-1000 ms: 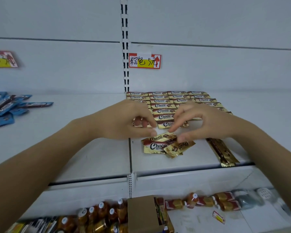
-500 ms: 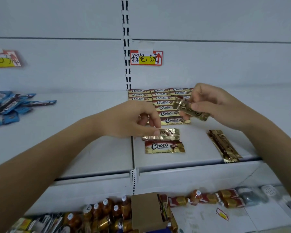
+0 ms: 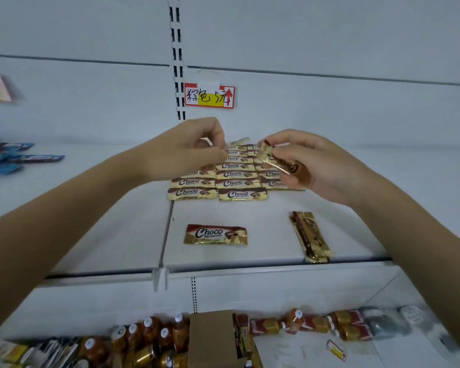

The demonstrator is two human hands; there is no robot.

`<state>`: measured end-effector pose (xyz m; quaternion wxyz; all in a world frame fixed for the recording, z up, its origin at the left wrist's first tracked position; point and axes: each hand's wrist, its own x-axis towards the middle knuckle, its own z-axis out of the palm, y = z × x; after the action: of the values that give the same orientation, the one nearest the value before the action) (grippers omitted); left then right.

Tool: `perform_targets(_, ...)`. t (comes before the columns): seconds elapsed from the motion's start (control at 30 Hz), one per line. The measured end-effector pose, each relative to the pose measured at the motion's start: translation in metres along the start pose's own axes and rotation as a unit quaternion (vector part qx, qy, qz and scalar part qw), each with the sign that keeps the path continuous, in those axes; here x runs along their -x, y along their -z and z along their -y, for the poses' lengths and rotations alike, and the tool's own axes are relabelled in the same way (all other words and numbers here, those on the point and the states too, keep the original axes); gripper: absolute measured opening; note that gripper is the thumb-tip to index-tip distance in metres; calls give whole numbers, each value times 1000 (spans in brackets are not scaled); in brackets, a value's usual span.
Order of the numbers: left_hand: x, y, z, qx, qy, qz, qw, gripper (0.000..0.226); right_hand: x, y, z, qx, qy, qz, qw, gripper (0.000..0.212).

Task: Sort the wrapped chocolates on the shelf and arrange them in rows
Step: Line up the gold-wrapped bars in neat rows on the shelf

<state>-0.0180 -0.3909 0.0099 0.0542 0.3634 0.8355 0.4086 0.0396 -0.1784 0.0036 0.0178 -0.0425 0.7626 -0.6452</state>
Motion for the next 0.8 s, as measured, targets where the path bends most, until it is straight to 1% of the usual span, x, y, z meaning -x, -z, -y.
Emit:
perform_targets(0.07, -10, -7, -5, -65, -16, 11, 998, 14, 1, 14, 3, 8, -22, -11, 1000, 31)
perform_targets(0.13, -18, -18, -10, -93, -27, 20, 995, 11, 6, 31, 0, 38, -33, -20, 999, 37)
perform_targets(0.17, -22, -23, -13, -94, -30, 24, 995, 10, 9, 41, -3, 69, -28, -28, 997, 35)
perform_targets(0.27, -32, -38, -23, -55, -24, 43, 997, 4, 21, 66, -15, 152, -8, -52, 987, 26)
perform_targets(0.3, -36, -41, -27, -40, -22, 51, 998, 7, 24, 72, -19, 166, -10, -53, 985, 23)
perform_targets(0.33, -39, -44, -30, -28, -18, 59, 998, 9, 26, 77, -22, 172, -16, -52, 984, 21)
perform_targets(0.43, -50, -51, -37, -6, -7, 86, 996, 11, 34, 86, -28, 141, -27, -47, 989, 19)
perform_targets(0.5, -56, -57, -39, -9, -8, 103, 995, 17, 42, 90, -30, 173, -3, -41, 984, 18)
perform_targets(0.57, -59, -64, -39, -38, -23, 115, 992, 16, 49, 94, -32, 229, 31, -39, 972, 25)
perform_targets(0.67, -59, -76, -36, -96, -56, 112, 987, 9, 54, 97, -38, 325, 65, -9, 943, 31)
perform_targets(0.7, -59, -80, -34, -122, -72, 108, 984, 9, 55, 97, -42, 342, 74, 2, 937, 34)
perform_targets(0.8, -56, -85, -28, -187, -132, 90, 969, 9, 56, 99, -50, 332, 92, 6, 939, 39)
